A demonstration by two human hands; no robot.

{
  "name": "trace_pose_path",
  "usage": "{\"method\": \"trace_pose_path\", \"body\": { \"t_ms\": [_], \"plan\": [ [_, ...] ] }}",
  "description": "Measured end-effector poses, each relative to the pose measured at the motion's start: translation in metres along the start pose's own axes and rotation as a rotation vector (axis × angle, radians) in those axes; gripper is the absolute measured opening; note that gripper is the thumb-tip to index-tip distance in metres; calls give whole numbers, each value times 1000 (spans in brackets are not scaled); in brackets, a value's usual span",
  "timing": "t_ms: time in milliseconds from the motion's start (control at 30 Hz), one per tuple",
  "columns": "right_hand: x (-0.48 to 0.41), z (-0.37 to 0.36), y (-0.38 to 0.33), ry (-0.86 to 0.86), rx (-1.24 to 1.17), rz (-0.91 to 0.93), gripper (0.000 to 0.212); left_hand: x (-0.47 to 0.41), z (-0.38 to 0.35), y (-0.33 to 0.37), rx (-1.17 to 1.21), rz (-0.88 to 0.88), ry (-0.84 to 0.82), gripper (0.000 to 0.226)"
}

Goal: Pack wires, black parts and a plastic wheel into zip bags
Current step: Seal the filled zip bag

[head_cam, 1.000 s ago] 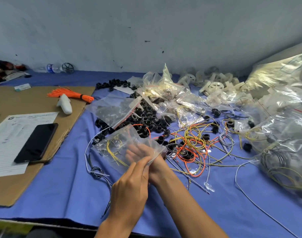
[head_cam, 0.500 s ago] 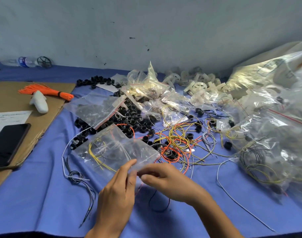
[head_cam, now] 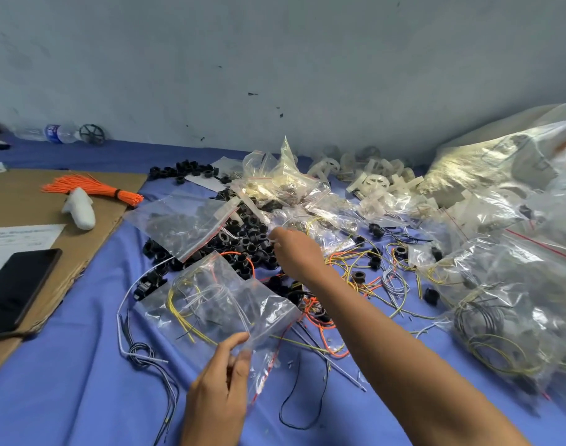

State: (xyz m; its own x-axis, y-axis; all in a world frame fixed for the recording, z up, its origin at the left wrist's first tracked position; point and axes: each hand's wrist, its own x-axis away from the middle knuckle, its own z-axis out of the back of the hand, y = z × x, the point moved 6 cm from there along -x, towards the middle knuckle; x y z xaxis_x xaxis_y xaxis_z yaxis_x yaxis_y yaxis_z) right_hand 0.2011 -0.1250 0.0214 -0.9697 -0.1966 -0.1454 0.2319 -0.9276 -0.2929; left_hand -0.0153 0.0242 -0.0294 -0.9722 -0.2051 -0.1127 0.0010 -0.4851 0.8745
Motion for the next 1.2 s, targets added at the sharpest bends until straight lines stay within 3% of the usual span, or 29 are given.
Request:
{"method": "trace_pose_path", "body": {
  "t_ms": [133,267,333,500,667,767,833,1067,1200],
  "plan": [
    [-26,-26,-1,-81,111,31,50,-1,0,1,41,25,-11,24],
    [-26,-34,5,-61,135,17,28,-1,2,6,60,0,-22,25],
    [-21,-29,11,-46,17,-29,24,-1,3,6,66,-8,-32,25],
    [24,5,13,70,-639,-112,25,-1,4,3,85,-19,-24,22],
    [95,35,13,5,-1445,-183,16,0,4,5,83,-42,10,20],
    [134,40,9,-43,-2022,-336,17,0,7,5,47,-59,80,32],
    [158,37,4,-92,-2197,-382,19,-1,6,4,49,-55,82,33],
    [194,4,-18,-221,-2227,-523,24,-9,5,19,47,-133,54,24],
    [189,-9,-31,-262,-1907,-507,23,-11,10,29,42,-179,80,23]
  ]
}}
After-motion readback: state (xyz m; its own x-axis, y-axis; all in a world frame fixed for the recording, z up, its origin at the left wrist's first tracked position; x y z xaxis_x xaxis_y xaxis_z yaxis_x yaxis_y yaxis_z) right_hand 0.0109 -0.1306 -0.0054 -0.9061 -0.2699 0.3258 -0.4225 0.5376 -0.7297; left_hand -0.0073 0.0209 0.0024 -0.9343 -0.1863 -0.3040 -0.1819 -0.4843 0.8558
